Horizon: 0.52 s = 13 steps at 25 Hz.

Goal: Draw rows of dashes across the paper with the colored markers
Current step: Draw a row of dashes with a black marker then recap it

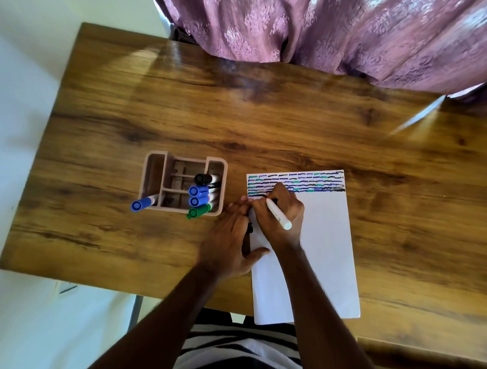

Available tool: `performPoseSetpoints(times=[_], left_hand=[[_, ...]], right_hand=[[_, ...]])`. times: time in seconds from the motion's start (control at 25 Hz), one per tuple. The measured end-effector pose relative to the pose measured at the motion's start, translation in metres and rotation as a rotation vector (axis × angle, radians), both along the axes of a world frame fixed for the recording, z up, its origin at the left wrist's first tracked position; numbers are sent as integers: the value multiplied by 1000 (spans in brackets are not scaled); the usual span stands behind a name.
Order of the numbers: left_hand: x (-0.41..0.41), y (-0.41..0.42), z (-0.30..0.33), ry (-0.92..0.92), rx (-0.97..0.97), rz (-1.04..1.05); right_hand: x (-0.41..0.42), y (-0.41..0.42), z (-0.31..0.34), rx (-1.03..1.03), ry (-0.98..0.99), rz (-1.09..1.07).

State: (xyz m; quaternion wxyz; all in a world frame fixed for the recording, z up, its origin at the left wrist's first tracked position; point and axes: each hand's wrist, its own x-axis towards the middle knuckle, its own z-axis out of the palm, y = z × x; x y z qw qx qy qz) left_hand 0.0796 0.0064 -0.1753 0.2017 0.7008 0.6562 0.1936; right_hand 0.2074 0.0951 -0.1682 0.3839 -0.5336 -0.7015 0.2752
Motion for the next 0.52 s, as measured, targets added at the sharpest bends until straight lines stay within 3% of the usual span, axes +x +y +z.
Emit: performPoseSetpoints(times=[0.32, 0.52], left_hand=[[-1, 0, 1, 6, 44, -7], [-2, 1, 13, -53, 2, 9]], right_hand=[[0, 1, 3, -38, 40, -16], [14, 18, 29, -343, 395, -27]])
